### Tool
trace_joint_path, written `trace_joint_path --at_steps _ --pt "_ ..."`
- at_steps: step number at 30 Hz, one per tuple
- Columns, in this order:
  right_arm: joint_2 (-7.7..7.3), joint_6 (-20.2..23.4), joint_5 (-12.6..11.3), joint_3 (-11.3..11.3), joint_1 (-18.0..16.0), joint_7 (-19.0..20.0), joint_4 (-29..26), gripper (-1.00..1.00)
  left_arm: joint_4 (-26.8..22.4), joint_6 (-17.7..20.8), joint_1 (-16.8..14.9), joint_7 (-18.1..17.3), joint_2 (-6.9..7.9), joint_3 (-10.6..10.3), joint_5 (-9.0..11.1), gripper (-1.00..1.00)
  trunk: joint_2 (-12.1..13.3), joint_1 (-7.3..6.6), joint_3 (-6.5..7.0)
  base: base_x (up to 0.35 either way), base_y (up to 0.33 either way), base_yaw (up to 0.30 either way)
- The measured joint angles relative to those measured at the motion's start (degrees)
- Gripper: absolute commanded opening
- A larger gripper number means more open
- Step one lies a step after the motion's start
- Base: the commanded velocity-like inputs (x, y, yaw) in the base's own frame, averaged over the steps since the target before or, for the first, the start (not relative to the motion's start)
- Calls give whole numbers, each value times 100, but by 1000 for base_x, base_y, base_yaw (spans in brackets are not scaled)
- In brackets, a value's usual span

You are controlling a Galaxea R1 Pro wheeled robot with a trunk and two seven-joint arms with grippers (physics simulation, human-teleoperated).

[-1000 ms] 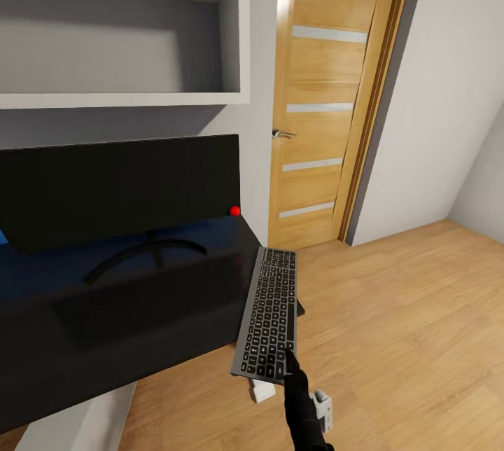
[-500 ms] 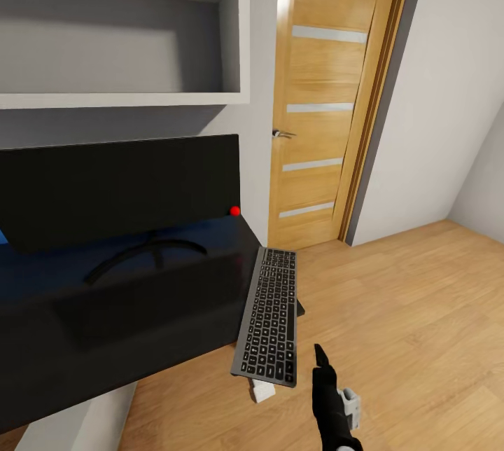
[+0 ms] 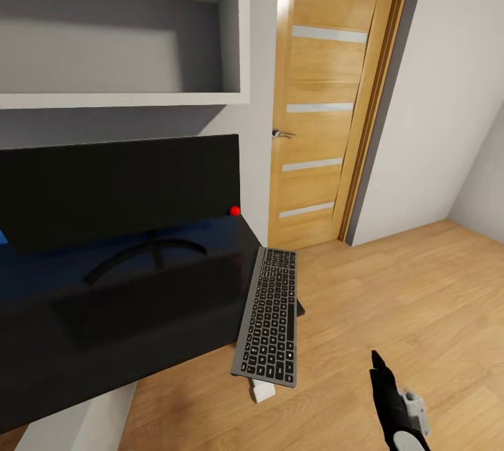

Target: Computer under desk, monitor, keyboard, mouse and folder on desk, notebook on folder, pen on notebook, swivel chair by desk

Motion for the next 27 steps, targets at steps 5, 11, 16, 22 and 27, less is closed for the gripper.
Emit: trace_joint_path --at_steps 5,11,16,22,27 --pt "-419 -104 423 -54 -117 -48 1050 100 0 0 -1 2 -3 1 0 100 0 0 0 0 0 0" --pt "-685 -806 1317 -67 -154 -68 2510 100 0 0 0 2 -1 2 -1 100 0 0 0 0 0 0" --pt "-612 -1295 1930 47 -166 -30 3643 100 0 0 -1 0 -7 -6 3 100 0 0 0 0 0 0" --pt "-306 -1391 3880 342 -167 -21 4303 100 0 2 0 0 -12 -13 14 100 0 0 0 0 0 0" --pt "-250 -1369 5532 429 -182 -12 4469 100 0 0 0 0 -16 -11 11 100 0 0 0 0 0 0"
